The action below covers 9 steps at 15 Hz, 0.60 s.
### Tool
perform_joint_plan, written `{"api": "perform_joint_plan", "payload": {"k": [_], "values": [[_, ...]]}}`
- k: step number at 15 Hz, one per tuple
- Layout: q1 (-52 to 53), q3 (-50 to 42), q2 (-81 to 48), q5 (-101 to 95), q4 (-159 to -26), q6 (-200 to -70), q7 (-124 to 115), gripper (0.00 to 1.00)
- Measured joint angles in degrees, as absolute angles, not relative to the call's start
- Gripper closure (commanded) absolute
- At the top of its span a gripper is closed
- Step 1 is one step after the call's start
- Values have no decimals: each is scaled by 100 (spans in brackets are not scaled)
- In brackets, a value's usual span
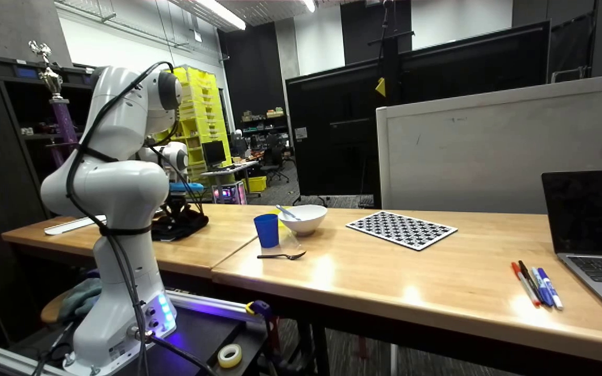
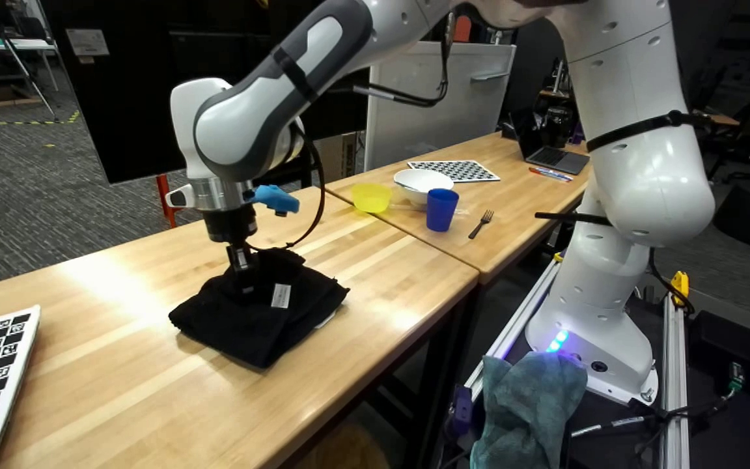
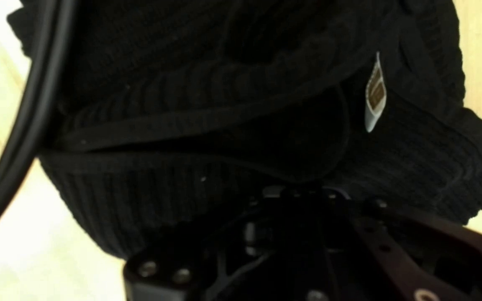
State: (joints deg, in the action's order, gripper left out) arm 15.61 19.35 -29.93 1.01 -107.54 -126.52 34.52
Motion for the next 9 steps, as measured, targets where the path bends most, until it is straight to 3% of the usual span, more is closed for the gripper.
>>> {"api": "perform_joint_plan", "payload": {"k": [9], "values": [[1972, 2039, -3538, -80, -9916, -12522, 3164, 100]]}}
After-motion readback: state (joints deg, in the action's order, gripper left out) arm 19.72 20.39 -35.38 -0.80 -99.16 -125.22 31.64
